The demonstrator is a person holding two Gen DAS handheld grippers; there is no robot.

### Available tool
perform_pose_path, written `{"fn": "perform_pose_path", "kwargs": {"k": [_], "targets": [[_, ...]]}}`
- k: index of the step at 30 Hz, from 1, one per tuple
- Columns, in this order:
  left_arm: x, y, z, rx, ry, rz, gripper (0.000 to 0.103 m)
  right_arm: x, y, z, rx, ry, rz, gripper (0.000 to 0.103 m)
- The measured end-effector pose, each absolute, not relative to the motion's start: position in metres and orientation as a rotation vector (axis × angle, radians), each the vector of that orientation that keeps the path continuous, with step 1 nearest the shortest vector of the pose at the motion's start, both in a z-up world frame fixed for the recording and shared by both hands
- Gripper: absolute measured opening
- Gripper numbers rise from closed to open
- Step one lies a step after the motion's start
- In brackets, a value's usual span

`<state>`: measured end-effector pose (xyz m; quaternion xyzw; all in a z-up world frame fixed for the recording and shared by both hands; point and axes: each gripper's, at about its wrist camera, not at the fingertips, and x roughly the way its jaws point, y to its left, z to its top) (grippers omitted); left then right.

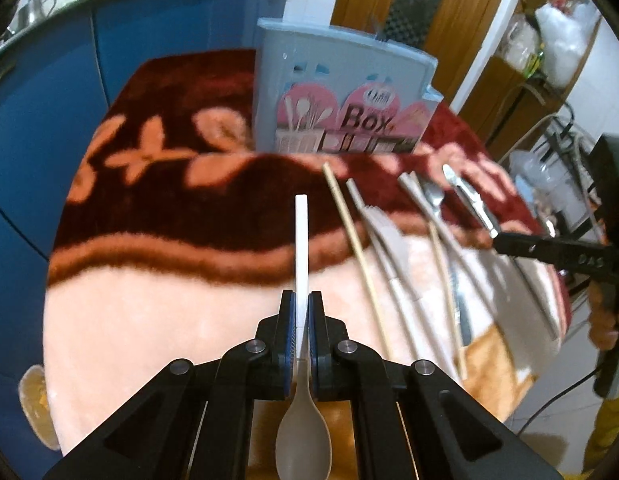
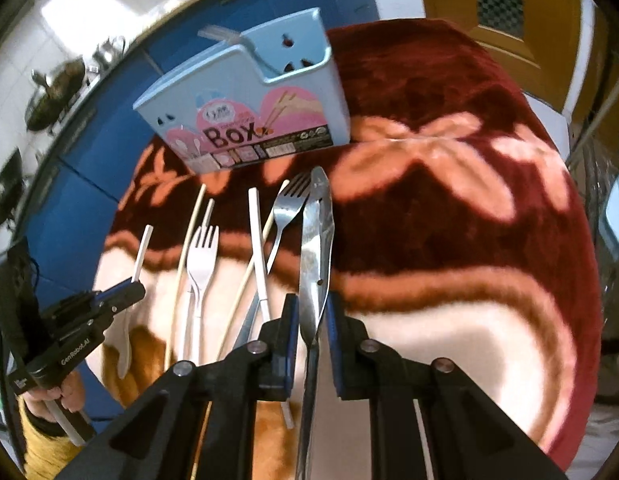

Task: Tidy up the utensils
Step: 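Carry the white spoon and steel knife into the blue caddy and release both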

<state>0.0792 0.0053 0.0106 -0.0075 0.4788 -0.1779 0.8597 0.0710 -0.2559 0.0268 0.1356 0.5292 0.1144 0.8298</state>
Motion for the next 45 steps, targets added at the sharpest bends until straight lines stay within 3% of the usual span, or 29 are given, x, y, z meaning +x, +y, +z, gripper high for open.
{"fn": "perform_pose_path", "kwargs": {"k": [9,24,45], "targets": [[0.079,0.005,0.060,-0.053,0.788,-0.369,0.006,0.059,-0.264,0.038,0.385,0.927,0.273,0.016],[0.125,-0.009,0.094,-0.124,0.640,-0.360,0.006,0.057,-0.268,0.075,0.429,0.565,0.333,0.015],[0.215,-0.019,0.139,-0.196,0.354,-0.259,0.006,0.129,-0.264,0.111,0.312,0.382,0.306,0.015]]}}
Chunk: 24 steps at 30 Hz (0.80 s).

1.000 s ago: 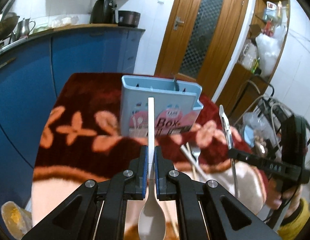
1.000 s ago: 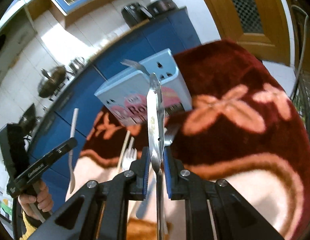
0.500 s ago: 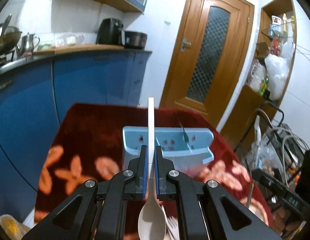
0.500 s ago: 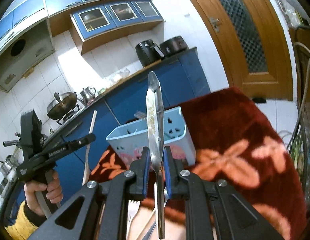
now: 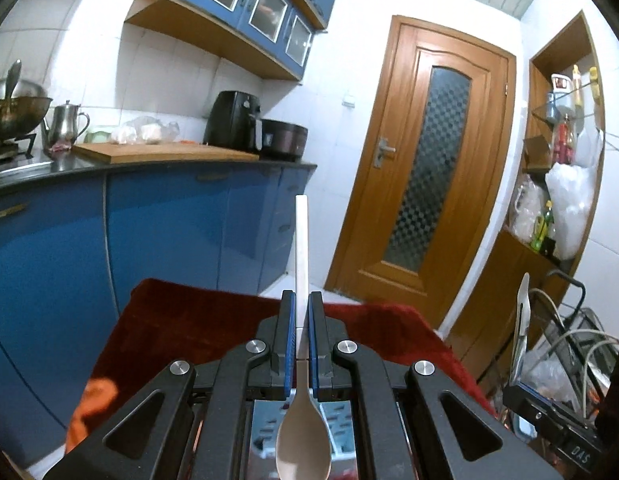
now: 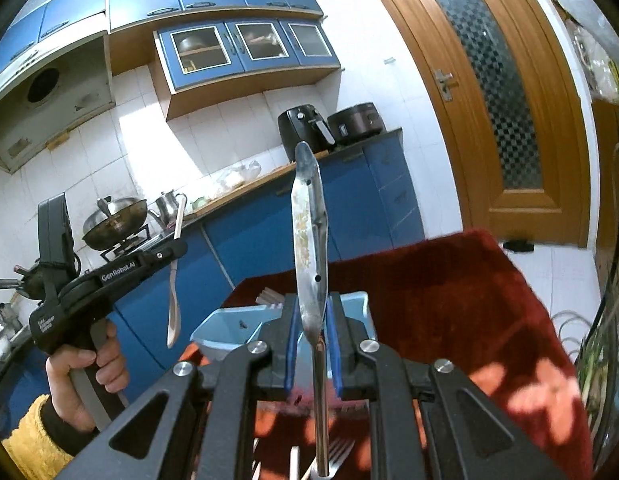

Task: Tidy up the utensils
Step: 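Carry the white spoon and steel knife into the blue caddy and release both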

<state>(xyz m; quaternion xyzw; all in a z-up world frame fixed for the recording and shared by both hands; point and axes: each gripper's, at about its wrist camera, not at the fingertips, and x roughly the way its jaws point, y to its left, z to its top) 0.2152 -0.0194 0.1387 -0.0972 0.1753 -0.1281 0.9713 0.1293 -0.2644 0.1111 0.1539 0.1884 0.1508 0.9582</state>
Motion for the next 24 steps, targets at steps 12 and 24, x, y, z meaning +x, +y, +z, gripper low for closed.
{"fn": "perform_pose_path", "kwargs": {"k": [12,24], "targets": [[0.227,-0.028,0.114,-0.194,0.240,-0.213,0.006,0.178,-0.249,0.114,0.201,0.269,0.248,0.015],[0.217,-0.034,0.078,-0.142,0.165,-0.137,0.006,0.196,-0.232,0.085,0.116,0.260,0.232,0.015]]}}
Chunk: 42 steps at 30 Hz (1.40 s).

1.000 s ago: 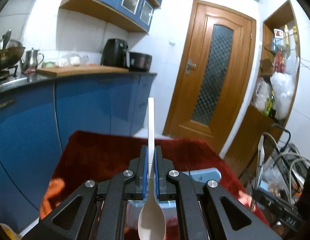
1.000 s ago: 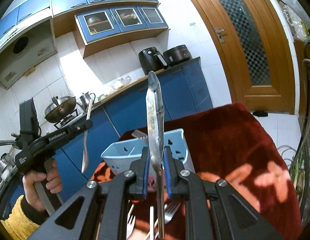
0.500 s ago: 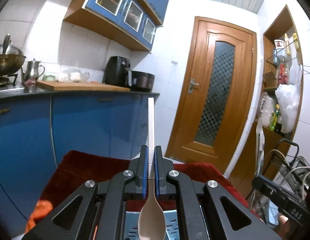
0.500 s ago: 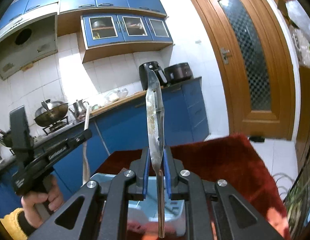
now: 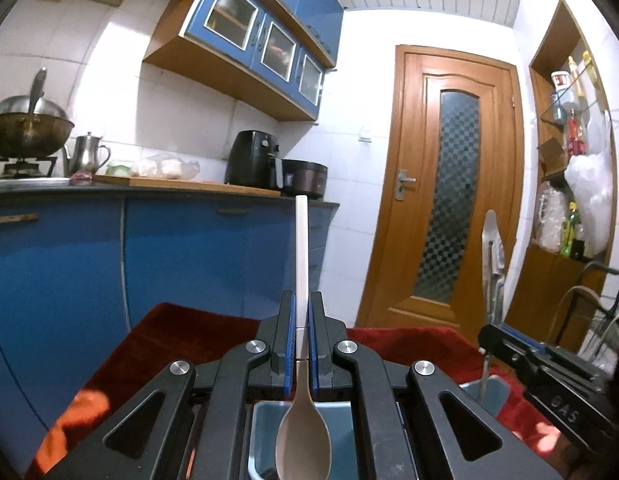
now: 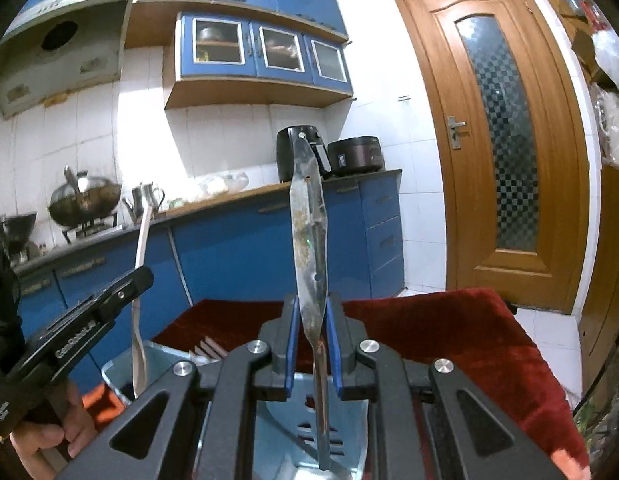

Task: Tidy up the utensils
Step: 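Carry the white spoon and steel knife into the blue caddy and release both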

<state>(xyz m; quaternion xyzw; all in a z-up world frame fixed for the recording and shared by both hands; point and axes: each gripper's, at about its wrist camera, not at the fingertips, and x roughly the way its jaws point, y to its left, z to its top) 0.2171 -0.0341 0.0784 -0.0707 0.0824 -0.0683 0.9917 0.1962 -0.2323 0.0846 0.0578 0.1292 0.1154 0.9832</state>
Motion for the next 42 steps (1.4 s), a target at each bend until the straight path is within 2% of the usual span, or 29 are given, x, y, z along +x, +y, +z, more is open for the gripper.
{"fn": "perform_pose_path", "kwargs": {"k": [9,12,14,16,20,42], "targets": [[0.212,-0.037,0.067,-0.092,0.211,-0.149,0.006,0.187,-0.234,0.075,0.096,0.337,0.242,0.016],[0.209,-0.036,0.067,-0.091,0.233,-0.164,0.013,0.183,-0.233,0.076,0.084,0.347,0.253,0.016],[0.208,-0.035,0.068,-0.103,0.258,-0.182,0.025,0.181,-0.233,0.077,0.082,0.358,0.258,0.016],[0.204,-0.034,0.070,-0.108,0.265,-0.189,0.030,0.179,-0.233,0.079,0.091,0.362,0.259,0.018],[0.195,-0.034,0.076,-0.084,0.275,-0.205,0.031,0.174,-0.238,0.082,0.131,0.367,0.274,0.022],[0.121,-0.013,0.109,-0.077,0.402,-0.267,0.032,0.093,-0.228,0.117,0.173,0.407,0.304,0.024]]}}
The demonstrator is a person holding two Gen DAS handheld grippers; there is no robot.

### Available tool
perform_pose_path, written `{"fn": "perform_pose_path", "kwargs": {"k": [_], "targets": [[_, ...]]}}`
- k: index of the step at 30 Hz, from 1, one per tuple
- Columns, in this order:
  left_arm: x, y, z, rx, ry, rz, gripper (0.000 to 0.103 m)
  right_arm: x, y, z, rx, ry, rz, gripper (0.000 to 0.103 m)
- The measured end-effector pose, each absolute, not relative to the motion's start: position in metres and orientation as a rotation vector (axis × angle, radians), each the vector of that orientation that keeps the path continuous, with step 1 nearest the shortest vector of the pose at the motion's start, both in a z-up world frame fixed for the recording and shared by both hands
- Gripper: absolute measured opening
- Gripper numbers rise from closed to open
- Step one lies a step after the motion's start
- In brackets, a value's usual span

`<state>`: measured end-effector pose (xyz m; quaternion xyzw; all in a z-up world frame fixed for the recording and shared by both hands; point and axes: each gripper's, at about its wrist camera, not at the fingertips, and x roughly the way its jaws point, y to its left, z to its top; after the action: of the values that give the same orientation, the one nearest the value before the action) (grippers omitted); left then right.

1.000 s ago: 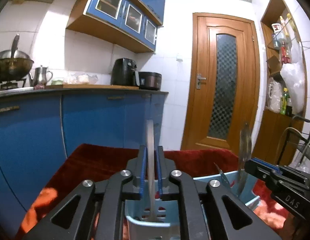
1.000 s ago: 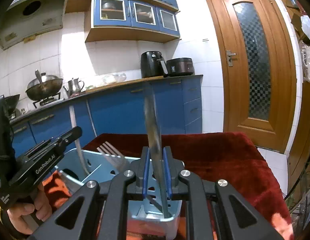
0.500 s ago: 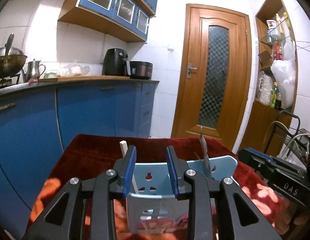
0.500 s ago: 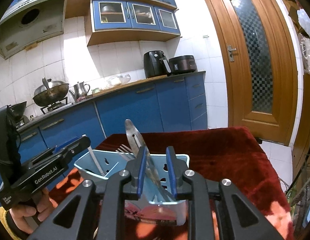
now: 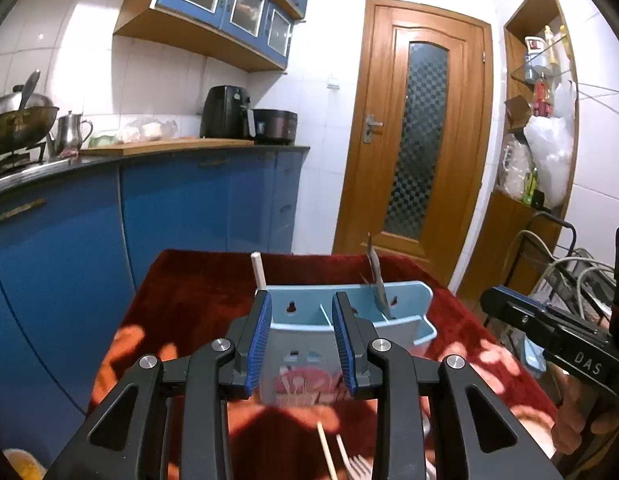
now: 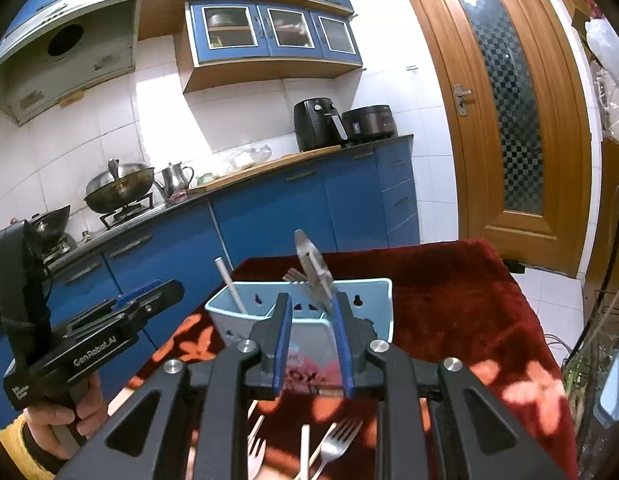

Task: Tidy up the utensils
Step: 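Carry the white spoon and steel knife into the blue caddy and release both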

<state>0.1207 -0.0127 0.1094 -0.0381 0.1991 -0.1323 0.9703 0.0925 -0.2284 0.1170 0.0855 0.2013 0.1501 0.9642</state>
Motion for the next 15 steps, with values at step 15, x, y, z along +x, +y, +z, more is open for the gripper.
{"fn": "perform_pose_path", "kwargs": {"k": [15], "targets": [[0.070,0.002,0.094,-0.066,0.536,-0.265,0.032,0.033,-0.226,0.104,0.193,0.481,0.262,0.024]]}}
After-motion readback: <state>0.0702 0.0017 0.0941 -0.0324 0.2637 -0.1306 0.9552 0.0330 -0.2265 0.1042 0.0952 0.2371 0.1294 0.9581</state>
